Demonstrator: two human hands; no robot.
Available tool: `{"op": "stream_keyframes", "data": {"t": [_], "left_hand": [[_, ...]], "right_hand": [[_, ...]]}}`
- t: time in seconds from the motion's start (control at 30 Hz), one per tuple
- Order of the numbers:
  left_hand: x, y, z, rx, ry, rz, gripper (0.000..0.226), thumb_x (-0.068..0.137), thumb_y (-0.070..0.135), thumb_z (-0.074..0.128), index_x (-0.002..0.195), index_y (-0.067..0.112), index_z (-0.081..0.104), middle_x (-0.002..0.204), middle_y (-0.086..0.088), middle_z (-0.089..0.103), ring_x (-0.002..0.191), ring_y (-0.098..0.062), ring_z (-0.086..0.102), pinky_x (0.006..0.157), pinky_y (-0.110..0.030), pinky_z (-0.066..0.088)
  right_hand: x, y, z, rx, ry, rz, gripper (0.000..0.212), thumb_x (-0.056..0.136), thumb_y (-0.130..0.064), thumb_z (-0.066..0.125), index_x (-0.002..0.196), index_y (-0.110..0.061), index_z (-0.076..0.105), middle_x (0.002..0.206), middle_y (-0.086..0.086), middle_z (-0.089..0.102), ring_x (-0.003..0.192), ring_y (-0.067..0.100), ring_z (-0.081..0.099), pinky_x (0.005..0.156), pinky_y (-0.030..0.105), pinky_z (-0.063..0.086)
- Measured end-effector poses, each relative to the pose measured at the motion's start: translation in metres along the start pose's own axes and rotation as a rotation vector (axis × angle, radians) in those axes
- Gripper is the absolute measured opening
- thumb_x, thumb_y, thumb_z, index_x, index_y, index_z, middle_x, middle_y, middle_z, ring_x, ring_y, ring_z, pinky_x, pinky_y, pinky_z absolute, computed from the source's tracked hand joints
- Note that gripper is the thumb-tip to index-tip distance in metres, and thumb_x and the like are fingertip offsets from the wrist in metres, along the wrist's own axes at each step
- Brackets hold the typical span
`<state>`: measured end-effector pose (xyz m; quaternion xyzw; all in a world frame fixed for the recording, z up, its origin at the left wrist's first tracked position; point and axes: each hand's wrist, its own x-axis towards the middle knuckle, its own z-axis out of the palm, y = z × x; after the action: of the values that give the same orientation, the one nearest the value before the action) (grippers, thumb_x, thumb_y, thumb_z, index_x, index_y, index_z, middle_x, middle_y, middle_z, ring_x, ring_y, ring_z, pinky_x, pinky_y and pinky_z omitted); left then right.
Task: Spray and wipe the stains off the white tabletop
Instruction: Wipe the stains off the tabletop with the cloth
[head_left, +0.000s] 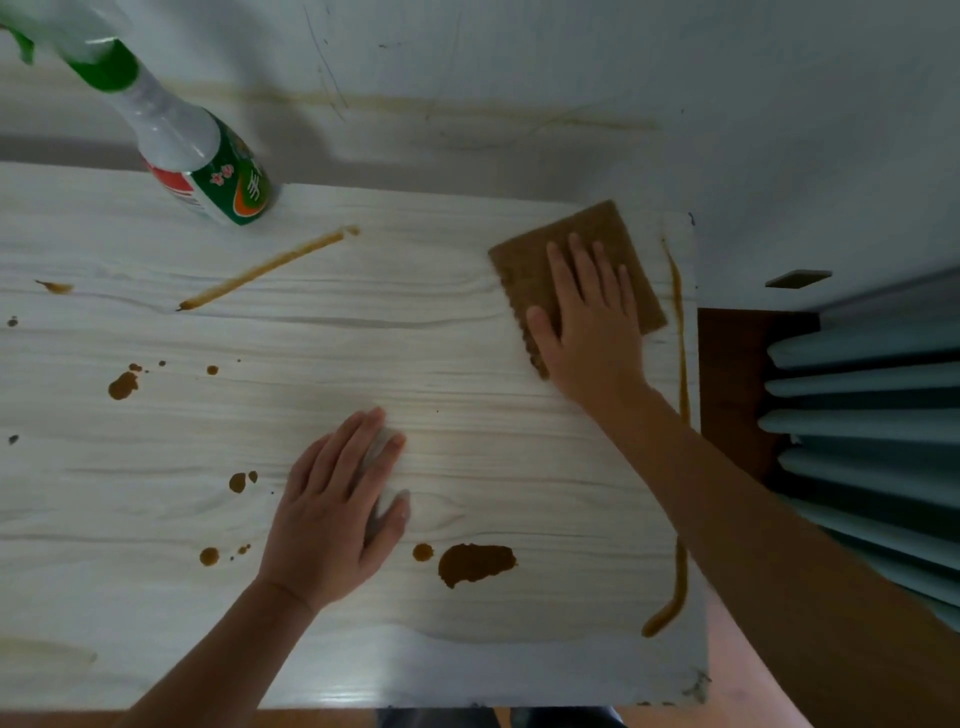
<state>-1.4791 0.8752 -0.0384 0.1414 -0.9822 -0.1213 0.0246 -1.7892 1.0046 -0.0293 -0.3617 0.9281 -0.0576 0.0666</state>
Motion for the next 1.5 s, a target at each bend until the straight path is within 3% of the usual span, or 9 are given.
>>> {"op": "stream_keyframes", "data": {"t": [0.17, 0.3, 0.7, 0.87, 1.13, 1.3, 1.5], "left_hand": [[0.000, 0.001, -0.002, 0.011, 0.009, 0.006, 0.060, 0.101, 0.043, 0.046, 0.148, 0.007, 0.054, 0.162, -0.017, 0.040, 0.152, -0.032, 0.036, 0.123, -0.046, 0.028], [0.000, 0.001, -0.002, 0.015, 0.010, 0.006, 0.060, 0.101, 0.044, 0.045, 0.148, 0.007, 0.053, 0.162, -0.017, 0.040, 0.153, -0.031, 0.035, 0.123, -0.045, 0.027], [0.000, 0.003, -0.003, 0.031, -0.025, -0.008, 0.063, 0.101, 0.046, 0.042, 0.150, 0.007, 0.051, 0.163, -0.017, 0.039, 0.153, -0.033, 0.034, 0.123, -0.048, 0.026], [0.001, 0.003, -0.004, 0.035, -0.010, -0.002, 0.063, 0.101, 0.045, 0.042, 0.149, 0.005, 0.051, 0.162, -0.019, 0.040, 0.152, -0.035, 0.036, 0.121, -0.051, 0.030], [0.001, 0.004, -0.005, 0.061, -0.004, 0.001, 0.063, 0.100, 0.045, 0.043, 0.148, 0.005, 0.052, 0.161, -0.019, 0.041, 0.150, -0.036, 0.038, 0.119, -0.048, 0.029], [0.002, 0.005, -0.005, 0.056, 0.008, 0.004, 0.062, 0.100, 0.044, 0.043, 0.147, 0.004, 0.053, 0.160, -0.020, 0.042, 0.148, -0.038, 0.040, 0.117, -0.051, 0.032], [0.001, 0.006, -0.006, 0.045, 0.022, 0.005, 0.062, 0.100, 0.044, 0.044, 0.146, 0.005, 0.054, 0.159, -0.021, 0.043, 0.148, -0.038, 0.040, 0.117, -0.052, 0.033]], "right_hand": [[0.034, 0.062, -0.013, 0.001, -0.022, 0.146, 0.073, 0.101, -0.056, 0.024, 0.162, -0.018, 0.013, 0.169, 0.010, 0.013, 0.156, 0.030, 0.009, 0.127, 0.048, 0.006], [0.035, 0.068, -0.011, 0.007, -0.018, 0.173, 0.075, 0.099, -0.056, 0.020, 0.162, -0.016, 0.013, 0.169, 0.012, 0.012, 0.156, 0.031, 0.008, 0.126, 0.049, 0.005], [-0.124, 0.033, 0.000, 0.012, -0.107, 0.139, 0.073, 0.102, -0.057, 0.022, 0.163, -0.021, 0.003, 0.171, 0.006, 0.000, 0.157, 0.025, -0.005, 0.127, 0.047, 0.000], [-0.068, 0.055, -0.003, -0.016, -0.064, 0.088, 0.075, 0.101, -0.057, 0.027, 0.163, -0.019, 0.009, 0.170, 0.008, 0.006, 0.157, 0.028, 0.003, 0.127, 0.048, 0.004], [0.014, 0.066, -0.008, -0.002, -0.010, 0.158, 0.073, 0.100, -0.054, 0.027, 0.162, -0.017, 0.017, 0.169, 0.012, 0.015, 0.156, 0.031, 0.010, 0.126, 0.050, 0.005], [-0.041, 0.049, -0.004, 0.020, -0.019, 0.158, 0.072, 0.102, -0.053, 0.027, 0.162, -0.016, 0.013, 0.169, 0.013, 0.012, 0.156, 0.032, 0.008, 0.126, 0.051, 0.007], [-0.144, 0.018, 0.003, 0.061, -0.106, 0.189, 0.075, 0.103, -0.055, 0.028, 0.163, -0.021, -0.001, 0.170, 0.005, -0.003, 0.157, 0.025, -0.009, 0.127, 0.047, -0.002]]}}
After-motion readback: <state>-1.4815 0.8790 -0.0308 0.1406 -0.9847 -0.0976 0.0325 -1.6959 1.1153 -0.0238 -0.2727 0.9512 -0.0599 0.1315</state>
